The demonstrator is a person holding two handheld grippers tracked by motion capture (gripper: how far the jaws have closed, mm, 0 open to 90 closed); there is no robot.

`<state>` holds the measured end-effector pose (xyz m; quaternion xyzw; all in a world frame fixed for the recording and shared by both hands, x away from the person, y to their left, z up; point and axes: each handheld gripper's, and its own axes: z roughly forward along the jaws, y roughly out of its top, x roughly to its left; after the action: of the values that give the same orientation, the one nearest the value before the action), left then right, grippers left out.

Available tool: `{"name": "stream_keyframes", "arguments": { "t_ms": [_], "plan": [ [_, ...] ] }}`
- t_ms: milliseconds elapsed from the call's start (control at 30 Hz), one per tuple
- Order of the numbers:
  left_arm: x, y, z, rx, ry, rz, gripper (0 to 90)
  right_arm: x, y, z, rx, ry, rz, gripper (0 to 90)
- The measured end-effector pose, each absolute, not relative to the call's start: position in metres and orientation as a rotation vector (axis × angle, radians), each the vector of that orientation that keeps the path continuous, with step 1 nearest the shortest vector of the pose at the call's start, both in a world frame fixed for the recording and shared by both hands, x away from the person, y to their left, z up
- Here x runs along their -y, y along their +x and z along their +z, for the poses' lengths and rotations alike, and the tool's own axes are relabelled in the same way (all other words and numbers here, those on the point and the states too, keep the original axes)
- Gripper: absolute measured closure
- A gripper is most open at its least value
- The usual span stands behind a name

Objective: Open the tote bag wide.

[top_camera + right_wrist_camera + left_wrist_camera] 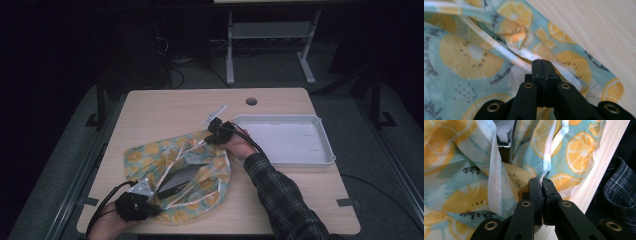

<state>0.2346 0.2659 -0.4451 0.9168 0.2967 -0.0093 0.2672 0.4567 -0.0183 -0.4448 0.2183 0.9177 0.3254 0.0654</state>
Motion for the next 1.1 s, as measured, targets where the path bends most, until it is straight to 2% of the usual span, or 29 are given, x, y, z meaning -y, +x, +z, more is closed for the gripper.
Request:
{"name": "stream_keyframes", "arguments": {
  "t_ms": [167,300,433,767,1100],
  "plan": [
    [-0.266,0.235,-0.445,-0.8,2.471,-0.03,86.7,0.018,0.455,-0.445,-2.765,0.664,0.974,88.0],
    [-0.266,0.235,-0.445,-0.799,2.475,-0.027,86.5,0.023,0.452,-0.433,-2.723,0.715,1.023,76.1],
    [-0.266,0.235,-0.445,-0.806,2.474,-0.034,86.4,0.031,0.445,-0.415,-2.696,0.729,1.098,70.7],
    [-0.266,0.235,-0.445,-0.805,2.476,-0.029,86.4,0.04,0.409,-0.387,-2.736,0.575,1.192,66.4],
    [-0.266,0.235,-0.445,-0.804,2.472,-0.032,86.2,0.048,0.377,-0.391,-2.812,0.459,1.197,64.6]
  ]
}}
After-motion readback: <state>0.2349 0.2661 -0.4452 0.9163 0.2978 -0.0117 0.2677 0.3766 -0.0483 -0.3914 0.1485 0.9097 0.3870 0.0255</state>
